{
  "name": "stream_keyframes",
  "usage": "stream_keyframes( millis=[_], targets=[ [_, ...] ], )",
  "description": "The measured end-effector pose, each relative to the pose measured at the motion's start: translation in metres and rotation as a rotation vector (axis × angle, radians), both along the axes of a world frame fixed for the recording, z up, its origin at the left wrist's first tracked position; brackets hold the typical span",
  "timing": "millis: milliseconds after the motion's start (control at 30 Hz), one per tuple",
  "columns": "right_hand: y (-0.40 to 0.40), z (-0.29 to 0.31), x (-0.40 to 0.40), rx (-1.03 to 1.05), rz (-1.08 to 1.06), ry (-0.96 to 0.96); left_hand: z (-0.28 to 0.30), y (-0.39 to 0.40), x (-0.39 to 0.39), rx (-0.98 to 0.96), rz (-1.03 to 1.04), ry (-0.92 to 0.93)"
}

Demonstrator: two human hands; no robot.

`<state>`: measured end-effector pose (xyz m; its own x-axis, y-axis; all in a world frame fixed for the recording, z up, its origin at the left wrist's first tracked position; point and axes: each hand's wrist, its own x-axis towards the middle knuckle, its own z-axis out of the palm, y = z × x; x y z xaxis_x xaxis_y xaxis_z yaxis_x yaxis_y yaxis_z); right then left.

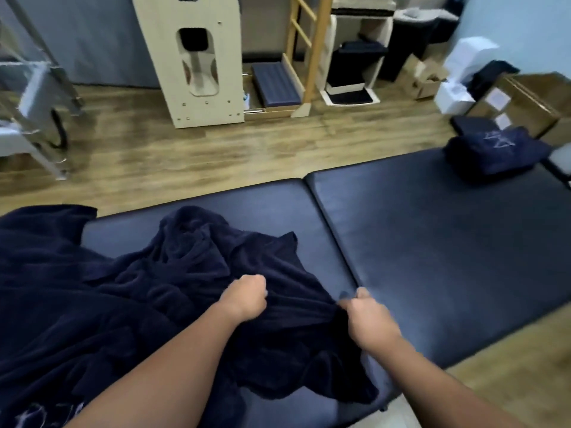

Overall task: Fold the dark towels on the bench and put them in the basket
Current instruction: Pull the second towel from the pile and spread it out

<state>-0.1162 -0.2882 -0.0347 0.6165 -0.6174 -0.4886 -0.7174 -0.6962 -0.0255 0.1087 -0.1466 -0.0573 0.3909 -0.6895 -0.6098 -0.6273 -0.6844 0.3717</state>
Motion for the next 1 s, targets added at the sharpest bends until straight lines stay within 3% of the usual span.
stream_keyframes(
  millis=[100, 200, 300, 467, 633, 800, 1000],
  targets=[
    [-0.028, 0.007, -0.023, -0.084, -0.215, -0.016, 0.001, -0.022, -0.011, -0.119, 0.022, 0.188],
    [-0.027, 0.007, -0.033, -0.128, -0.345, -0.071, 0.011, -0.038, 0.0, -0.229, 0.069, -0.075],
    [0.0, 0.003, -0.032, -0.073, -0.402, -0.153, 0.01, -0.045, 0.026, -0.081, 0.017, -0.252],
    [0.048, -0.009, -0.017, 0.08, -0.525, -0.014, -0.005, -0.051, 0.051, 0.129, 0.05, -0.186],
    [0.074, -0.026, -0.01, 0.132, -0.463, -0.006, -0.006, -0.052, 0.039, 0.11, -0.087, -0.291],
    [0.078, -0.031, -0.015, 0.099, -0.322, -0.094, 0.008, -0.07, 0.022, -0.093, 0.008, -0.268],
    [0.046, -0.018, -0.057, 0.046, -0.139, -0.004, 0.017, -0.104, 0.015, -0.317, 0.178, -0.12]
  ],
)
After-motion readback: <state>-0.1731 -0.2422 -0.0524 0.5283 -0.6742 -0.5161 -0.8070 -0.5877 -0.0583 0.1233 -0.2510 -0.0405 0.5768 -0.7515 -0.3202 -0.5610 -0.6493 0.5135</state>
